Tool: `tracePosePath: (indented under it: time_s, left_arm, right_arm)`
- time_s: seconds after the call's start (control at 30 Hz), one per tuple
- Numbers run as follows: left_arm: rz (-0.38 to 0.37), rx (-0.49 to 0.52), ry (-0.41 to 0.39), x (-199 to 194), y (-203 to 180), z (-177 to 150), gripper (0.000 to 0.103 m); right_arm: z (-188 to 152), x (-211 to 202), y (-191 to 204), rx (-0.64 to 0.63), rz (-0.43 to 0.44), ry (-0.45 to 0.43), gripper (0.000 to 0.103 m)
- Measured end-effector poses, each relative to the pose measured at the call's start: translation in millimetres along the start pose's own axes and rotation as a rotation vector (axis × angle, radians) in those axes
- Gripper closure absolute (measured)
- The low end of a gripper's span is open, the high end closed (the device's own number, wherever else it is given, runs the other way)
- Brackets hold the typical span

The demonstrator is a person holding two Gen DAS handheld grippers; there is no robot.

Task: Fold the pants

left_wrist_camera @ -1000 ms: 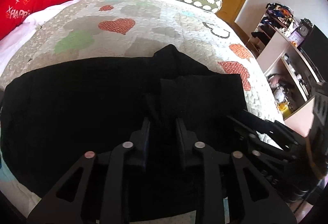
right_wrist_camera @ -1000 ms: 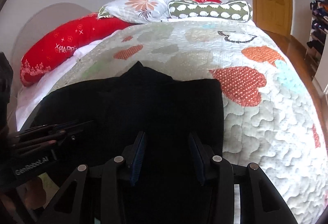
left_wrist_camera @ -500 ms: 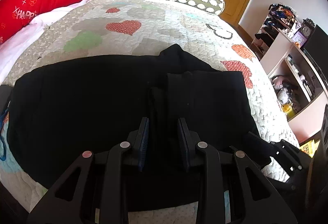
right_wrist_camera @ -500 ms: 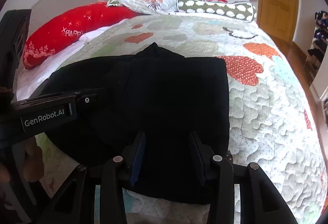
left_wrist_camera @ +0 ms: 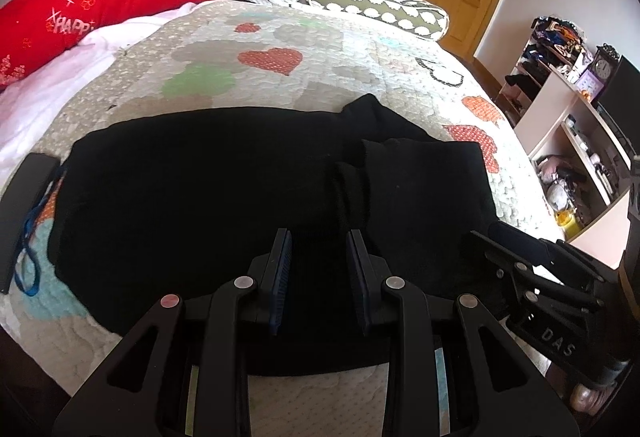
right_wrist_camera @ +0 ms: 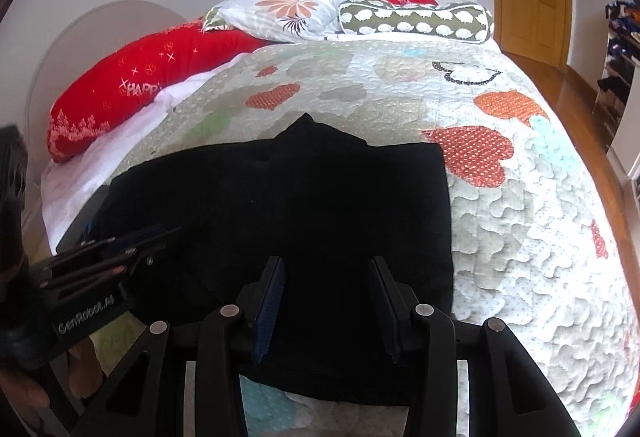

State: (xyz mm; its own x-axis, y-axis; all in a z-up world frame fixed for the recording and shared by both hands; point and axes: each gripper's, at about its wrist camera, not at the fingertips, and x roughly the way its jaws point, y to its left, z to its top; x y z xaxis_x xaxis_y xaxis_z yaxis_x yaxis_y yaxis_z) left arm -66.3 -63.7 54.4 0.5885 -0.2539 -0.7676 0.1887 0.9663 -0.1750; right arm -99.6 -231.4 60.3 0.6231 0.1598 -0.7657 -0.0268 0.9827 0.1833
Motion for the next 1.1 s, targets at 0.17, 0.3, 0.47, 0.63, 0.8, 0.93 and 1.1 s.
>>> tracePosePath:
  time_s: [0.17,0.3,0.47,0.63,0.8,0.93,1.1]
  left_arm:
    - [0.015,-0.009,-0.01,-6.0,4.8,-2.9,0.076]
    - [0.032,-0.013,-0.033,-11.1,8.3,-5.1,0.049]
    - [0.047,-0.021,-0.048,-14.4,14.1,-5.3,0.049]
    - [0.052,-0.034,-0.049,-16.2,20.1,-6.1,0.049]
    - [0.034,-0.065,-0.057,-27.9,31.4,-11.3,0.049]
    - [0.035,-0.092,-0.063,-39.6,44.9,-18.3,0.049]
    - [0.05,-0.143,-0.068,-53.6,67.7,-28.4,0.049]
  right_arm:
    - [6.7,14.1,7.6,-0.017,-0.012,0.008,0.061]
    - [12.3,28.8,10.9,-0.009,-0.008,0.035,0.06]
    - [20.7,41.8,21.0,-0.031,-0.013,0.035,0.06]
    - [26.5,51.0,22.3,-0.038,-0.021,0.034,0.056]
    - [27.2,43.4,23.4,-0.042,-0.037,0.037,0.056]
    - [25.3,35.9,29.0,-0.073,-0.051,0.033,0.056]
    - [21.6,28.9,36.1,-0.096,-0.047,0.023,0.056]
